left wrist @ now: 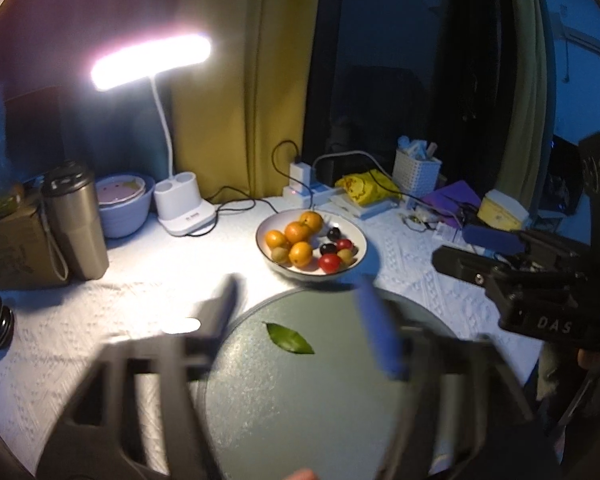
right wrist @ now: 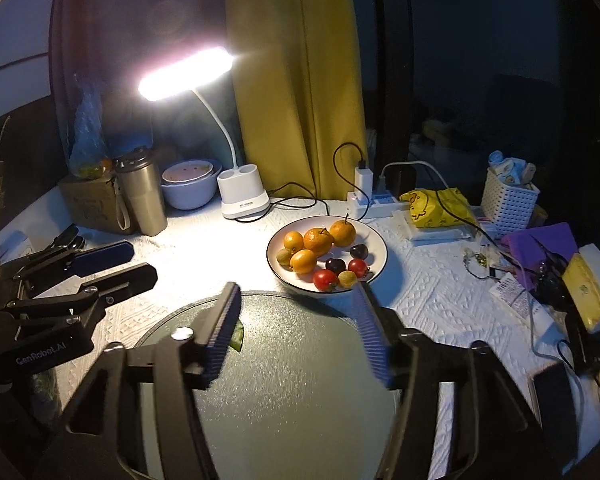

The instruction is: Organize fruits

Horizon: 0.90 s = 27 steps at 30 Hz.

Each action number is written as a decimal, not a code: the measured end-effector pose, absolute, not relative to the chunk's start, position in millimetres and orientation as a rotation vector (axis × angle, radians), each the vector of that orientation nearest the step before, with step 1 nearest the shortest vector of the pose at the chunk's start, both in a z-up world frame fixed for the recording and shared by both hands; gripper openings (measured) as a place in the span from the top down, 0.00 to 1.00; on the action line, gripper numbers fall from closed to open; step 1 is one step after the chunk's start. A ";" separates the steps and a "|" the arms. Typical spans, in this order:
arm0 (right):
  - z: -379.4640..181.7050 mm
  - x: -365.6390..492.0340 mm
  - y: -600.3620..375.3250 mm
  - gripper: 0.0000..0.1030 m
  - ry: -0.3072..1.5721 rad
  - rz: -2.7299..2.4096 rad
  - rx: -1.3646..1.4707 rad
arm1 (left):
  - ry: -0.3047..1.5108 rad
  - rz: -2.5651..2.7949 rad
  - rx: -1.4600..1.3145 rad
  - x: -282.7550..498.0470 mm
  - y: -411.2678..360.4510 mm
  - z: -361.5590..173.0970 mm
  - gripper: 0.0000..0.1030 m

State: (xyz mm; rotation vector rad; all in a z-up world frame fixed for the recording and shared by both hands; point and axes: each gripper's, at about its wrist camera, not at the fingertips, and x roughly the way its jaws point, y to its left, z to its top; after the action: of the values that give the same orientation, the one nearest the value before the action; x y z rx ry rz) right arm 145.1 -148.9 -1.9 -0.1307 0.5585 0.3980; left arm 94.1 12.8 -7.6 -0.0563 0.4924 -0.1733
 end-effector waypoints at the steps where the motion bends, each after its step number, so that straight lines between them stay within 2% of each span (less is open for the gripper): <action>1: -0.4 141.3 -149.5 0.37 0.553 0.393 -0.130 | 0.484 -0.173 -0.062 90.5 14.0 -5.9 0.06; 7: 7.8 122.6 -152.1 0.33 0.526 0.366 -0.132 | 0.456 -0.160 -0.063 73.3 13.9 2.4 0.06; 27: 36.8 95.2 -160.5 0.32 0.447 0.335 -0.126 | 0.341 -0.073 -0.039 51.9 16.3 31.5 0.06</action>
State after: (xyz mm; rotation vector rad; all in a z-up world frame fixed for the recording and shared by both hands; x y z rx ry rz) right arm 95.2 -160.5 36.8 -0.1257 0.4466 0.3349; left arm 51.9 16.3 31.5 -0.0388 0.3413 -0.0734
